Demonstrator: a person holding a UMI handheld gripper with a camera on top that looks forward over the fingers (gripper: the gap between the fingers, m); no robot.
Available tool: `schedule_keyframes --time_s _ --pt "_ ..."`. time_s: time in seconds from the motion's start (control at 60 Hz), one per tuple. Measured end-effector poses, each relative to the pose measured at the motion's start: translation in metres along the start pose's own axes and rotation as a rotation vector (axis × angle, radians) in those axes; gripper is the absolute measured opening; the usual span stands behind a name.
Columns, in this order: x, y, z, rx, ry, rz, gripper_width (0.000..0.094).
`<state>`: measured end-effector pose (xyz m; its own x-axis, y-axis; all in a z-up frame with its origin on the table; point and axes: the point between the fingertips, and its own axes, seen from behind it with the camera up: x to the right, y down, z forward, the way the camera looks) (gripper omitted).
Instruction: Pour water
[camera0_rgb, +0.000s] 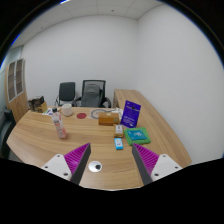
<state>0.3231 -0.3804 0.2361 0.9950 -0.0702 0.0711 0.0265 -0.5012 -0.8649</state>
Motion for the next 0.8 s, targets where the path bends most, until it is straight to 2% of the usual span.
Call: schedule_keyframes --time_s 0.35,0.567,0.8 --pt "-0.032 0.029 0.014 -0.019 -0.039 -0.039 0.0858" --pt "-0.135 0.043 0.055 -0.015 -0.156 -0.059 0.0860" --pt "-0.252 0.021 0.148 0.083 -0.212 -0.044 0.0860"
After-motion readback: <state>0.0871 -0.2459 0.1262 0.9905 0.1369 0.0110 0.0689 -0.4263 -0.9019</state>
